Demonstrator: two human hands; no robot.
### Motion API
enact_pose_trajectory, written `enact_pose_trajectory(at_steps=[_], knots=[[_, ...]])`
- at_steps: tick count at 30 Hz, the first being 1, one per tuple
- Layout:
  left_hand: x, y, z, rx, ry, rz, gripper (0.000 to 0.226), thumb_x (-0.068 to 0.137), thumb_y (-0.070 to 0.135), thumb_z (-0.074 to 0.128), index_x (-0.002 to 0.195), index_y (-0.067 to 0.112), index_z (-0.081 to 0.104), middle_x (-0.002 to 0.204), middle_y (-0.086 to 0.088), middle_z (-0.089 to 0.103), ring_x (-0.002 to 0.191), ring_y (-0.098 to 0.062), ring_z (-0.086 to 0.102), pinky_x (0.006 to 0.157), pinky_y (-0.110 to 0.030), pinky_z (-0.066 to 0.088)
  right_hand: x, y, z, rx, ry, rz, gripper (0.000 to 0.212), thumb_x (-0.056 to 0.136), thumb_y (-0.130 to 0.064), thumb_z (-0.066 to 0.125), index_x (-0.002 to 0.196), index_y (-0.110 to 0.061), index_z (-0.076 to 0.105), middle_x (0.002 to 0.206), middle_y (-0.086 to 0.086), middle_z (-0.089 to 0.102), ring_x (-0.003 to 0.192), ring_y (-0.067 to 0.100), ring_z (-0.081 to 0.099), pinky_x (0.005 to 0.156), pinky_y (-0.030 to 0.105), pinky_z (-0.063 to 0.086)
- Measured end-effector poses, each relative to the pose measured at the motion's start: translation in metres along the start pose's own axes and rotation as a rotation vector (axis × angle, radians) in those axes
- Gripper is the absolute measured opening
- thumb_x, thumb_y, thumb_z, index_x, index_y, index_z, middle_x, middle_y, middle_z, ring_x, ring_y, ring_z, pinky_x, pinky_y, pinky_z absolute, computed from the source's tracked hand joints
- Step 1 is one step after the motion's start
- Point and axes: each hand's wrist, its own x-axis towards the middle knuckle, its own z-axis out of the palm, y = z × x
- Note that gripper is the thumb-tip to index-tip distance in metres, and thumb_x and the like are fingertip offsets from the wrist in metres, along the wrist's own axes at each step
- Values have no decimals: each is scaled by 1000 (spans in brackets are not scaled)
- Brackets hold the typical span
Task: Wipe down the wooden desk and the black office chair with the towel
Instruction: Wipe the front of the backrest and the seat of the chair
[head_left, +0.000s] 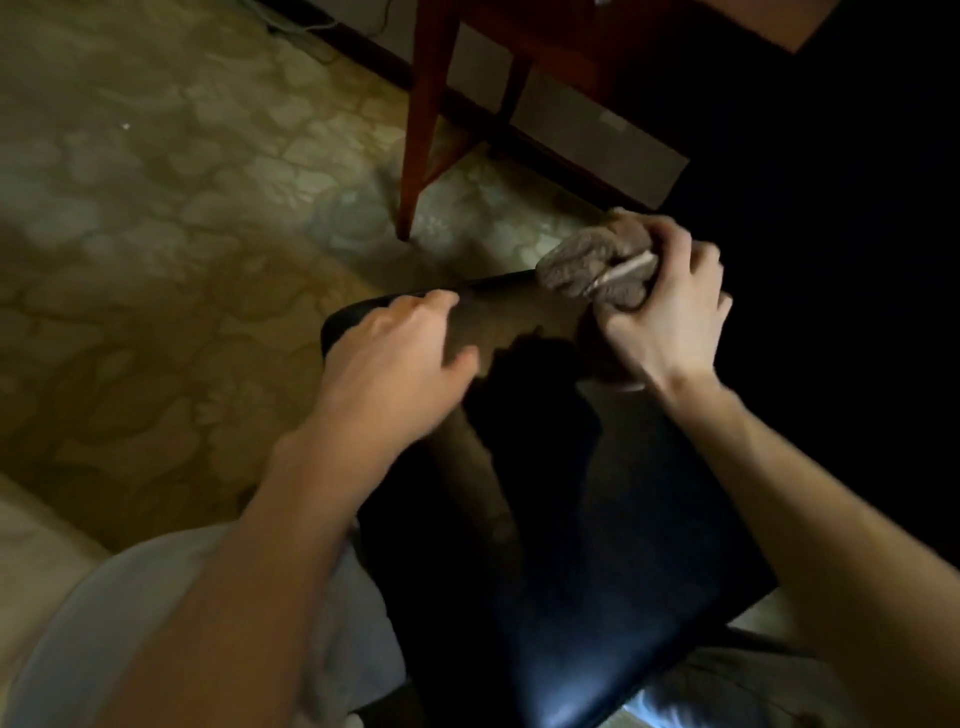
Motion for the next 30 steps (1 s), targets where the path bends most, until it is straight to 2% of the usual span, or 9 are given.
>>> enact_pose_trajectory(at_steps=[2, 5, 8, 11, 15, 18, 24, 27, 30], knots=[[5, -25, -6, 33, -18, -51, 58, 99, 52, 54, 151, 31, 42, 138, 0, 59, 126, -25, 56, 93, -40, 49, 31, 2, 23, -155, -165, -4, 86, 67, -62, 65, 145, -38, 37, 146, 11, 38, 138, 37, 34, 114, 57, 30], [17, -51, -12, 116, -76, -87, 59, 97, 57, 52, 149, 30, 44, 136, 1, 59, 123, -24, 57, 91, -40, 52, 64, 10, 72, -209, -495, 71, 106, 71, -80, 68, 157, -43, 19, 169, 7, 3, 155, 36, 2, 121, 64, 7], [28, -62, -13, 125, -168, -88, 57, 94, 63, 47, 141, 31, 50, 127, 5, 60, 112, -20, 60, 88, -44, 55, 80, 24, 116, -75, -694, 172, 109, 69, -86, 64, 156, -52, 7, 170, 1, -6, 156, 35, -4, 122, 65, 7], [38, -66, -10, 127, -200, -95, 62, 87, 68, 41, 137, 32, 53, 113, 7, 61, 97, -18, 60, 76, -40, 53, 71, 34, 148, -8, -600, 175, 99, 70, -82, 63, 154, -51, 20, 169, 1, 13, 154, 36, 11, 123, 59, 17], [47, -60, -7, 175, -237, -99, 73, 86, 70, 40, 148, 32, 44, 135, 2, 58, 119, -23, 58, 92, -46, 54, 23, 22, 154, 6, -409, 17, 84, 75, -66, 62, 149, -30, 43, 154, 8, 42, 144, 31, 34, 117, 44, 33], [50, -49, -7, 144, -235, -71, 59, 91, 64, 47, 140, 31, 50, 130, -1, 60, 118, -25, 58, 92, -44, 52, -35, -11, 139, 106, -392, -177, 67, 71, -57, 67, 130, -26, 60, 131, 5, 57, 124, 27, 51, 99, 40, 46], [46, -28, -6, 68, -201, -12, 62, 98, 61, 49, 152, 31, 41, 141, 0, 55, 127, -21, 53, 98, -42, 49, -188, -32, 95, 413, -520, -553, 52, 68, -49, 80, 111, -21, 74, 127, 0, 67, 128, 23, 57, 109, 41, 42], [38, -12, -8, -20, -164, 12, 64, 99, 61, 49, 156, 32, 36, 153, 3, 47, 135, -18, 48, 97, -34, 40, -203, -25, 72, 506, -579, -483, 38, 70, -48, 75, 100, -26, 78, 113, -7, 73, 113, 12, 66, 98, 36, 52], [28, -16, -14, -98, -156, -14, 63, 100, 61, 49, 156, 35, 37, 155, 3, 45, 135, -21, 48, 101, -39, 41, -174, -15, 49, 490, -434, -240, 41, 68, -49, 67, 102, -27, 75, 107, -6, 74, 99, 15, 71, 84, 38, 59]])
